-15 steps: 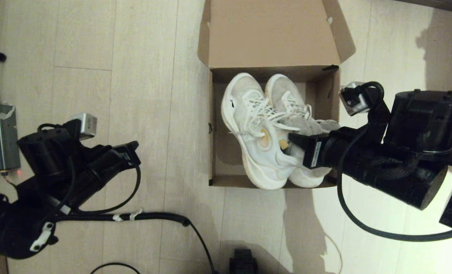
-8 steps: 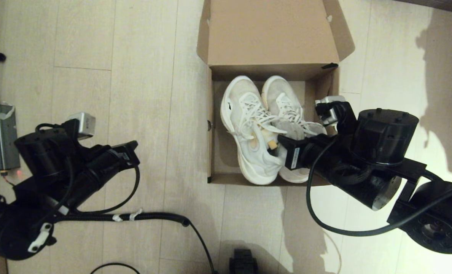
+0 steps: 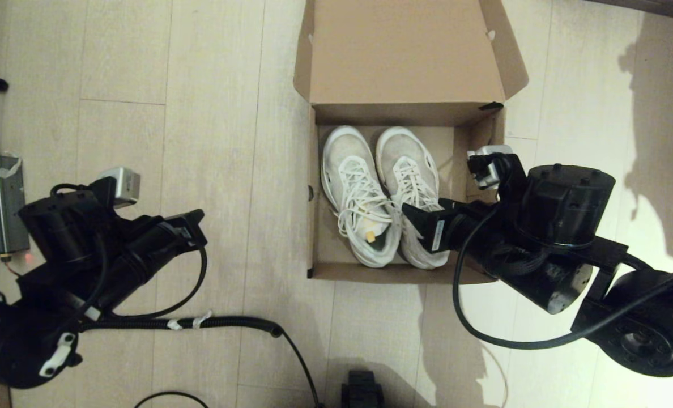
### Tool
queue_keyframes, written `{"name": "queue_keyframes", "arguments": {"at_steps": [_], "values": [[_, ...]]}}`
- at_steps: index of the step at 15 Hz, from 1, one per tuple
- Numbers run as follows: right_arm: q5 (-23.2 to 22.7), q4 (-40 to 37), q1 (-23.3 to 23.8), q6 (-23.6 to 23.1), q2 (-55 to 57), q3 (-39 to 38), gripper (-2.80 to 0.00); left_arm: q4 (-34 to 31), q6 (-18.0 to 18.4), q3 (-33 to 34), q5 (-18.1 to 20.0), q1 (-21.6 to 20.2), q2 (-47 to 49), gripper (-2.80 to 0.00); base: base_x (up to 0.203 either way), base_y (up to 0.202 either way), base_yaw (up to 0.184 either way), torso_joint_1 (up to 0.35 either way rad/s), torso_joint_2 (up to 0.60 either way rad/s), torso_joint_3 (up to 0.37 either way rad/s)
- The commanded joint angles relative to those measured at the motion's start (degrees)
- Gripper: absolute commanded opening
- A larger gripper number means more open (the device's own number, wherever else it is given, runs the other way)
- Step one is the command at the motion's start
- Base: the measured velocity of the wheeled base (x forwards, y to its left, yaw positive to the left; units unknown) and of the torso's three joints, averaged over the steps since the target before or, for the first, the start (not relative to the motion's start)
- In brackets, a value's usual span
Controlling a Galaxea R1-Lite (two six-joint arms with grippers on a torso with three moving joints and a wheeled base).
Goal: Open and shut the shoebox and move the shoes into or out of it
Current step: Put the shoes into the shoe box
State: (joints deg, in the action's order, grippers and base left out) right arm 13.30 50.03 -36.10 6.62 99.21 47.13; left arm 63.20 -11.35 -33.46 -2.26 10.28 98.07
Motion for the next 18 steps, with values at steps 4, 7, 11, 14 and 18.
{"name": "queue_keyframes", "arguments": {"at_steps": [4,7,11,14,18], "values": [[0.8,-3.2,10.8,1.1,-10.0,0.4,0.0,0.0,0.1,-3.1,-0.4,3.5,1.2,-2.8,0.0,0.0,0.0,0.0,0.0,0.0],[-0.9,-6.1,25.3,1.4,-12.6,1.8,-2.8,-0.4,0.2,-8.4,-0.8,6.3,4.1,-2.8,0.0,0.0,0.0,0.0,0.0,0.0],[-3.7,-6.8,32.4,5.4,-9.2,1.2,-2.8,-0.5,1.3,-16.9,-2.7,8.8,13.6,-2.8,0.0,0.0,0.0,0.0,0.0,0.0],[-4.2,-4.0,32.1,8.7,-2.0,0.5,-2.8,-0.7,2.9,-25.5,-4.5,9.7,21.2,-2.8,0.0,0.0,0.0,0.0,0.0,0.0],[-4.7,5.1,27.9,10.0,6.0,-0.9,-2.8,-1.2,4.0,-29.3,-5.2,13.0,24.6,-2.8,0.0,0.0,0.0,0.0,0.0,0.0]]}}
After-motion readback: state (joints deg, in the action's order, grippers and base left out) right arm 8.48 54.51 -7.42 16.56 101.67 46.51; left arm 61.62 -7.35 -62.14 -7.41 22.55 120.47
